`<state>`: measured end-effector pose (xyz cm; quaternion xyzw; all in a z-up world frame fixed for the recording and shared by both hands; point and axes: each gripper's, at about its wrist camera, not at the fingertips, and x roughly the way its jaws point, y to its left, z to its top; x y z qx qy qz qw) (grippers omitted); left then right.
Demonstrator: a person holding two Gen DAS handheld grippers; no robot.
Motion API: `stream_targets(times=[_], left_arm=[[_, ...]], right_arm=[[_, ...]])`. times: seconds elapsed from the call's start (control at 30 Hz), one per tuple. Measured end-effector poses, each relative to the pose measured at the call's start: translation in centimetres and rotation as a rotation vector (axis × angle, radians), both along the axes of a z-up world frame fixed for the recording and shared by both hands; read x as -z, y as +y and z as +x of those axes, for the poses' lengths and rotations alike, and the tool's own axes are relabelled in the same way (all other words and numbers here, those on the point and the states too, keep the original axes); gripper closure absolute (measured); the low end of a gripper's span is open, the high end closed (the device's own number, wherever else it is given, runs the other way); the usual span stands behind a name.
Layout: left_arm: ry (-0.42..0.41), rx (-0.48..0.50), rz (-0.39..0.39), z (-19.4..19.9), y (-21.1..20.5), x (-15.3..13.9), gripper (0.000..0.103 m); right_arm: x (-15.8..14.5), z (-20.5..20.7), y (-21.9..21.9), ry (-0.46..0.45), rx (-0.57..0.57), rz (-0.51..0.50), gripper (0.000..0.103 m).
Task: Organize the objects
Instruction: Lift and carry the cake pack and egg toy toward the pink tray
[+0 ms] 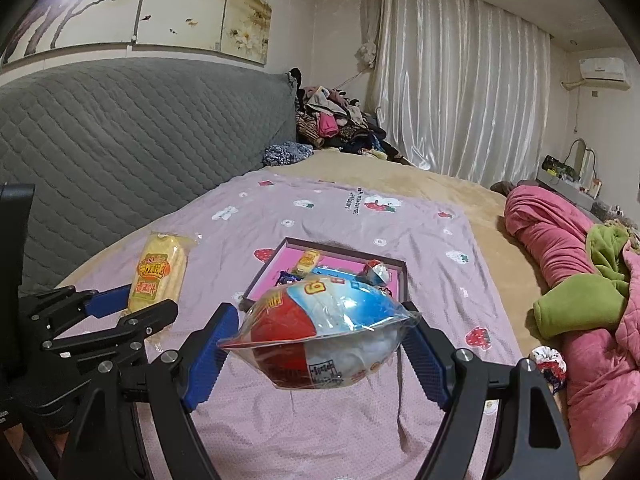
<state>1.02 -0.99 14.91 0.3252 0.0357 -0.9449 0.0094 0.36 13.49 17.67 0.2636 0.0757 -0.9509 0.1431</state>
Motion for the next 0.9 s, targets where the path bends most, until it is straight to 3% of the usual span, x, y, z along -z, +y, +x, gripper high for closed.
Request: stream_targets(times=[0.57, 0.9], left_arm=[[-0.006, 0.013, 0.005, -2.5, 0.6, 0.6, 0.063], [-0.019, 0.016, -0.01, -6.2, 0.7, 1.3, 0.063]], right_arm=[[-0.8, -2.0, 0.4, 0.018, 0.004, 0.021, 0.022], [-0.5, -5.4, 0.2, 0.009, 0.012, 0.02, 0.022]])
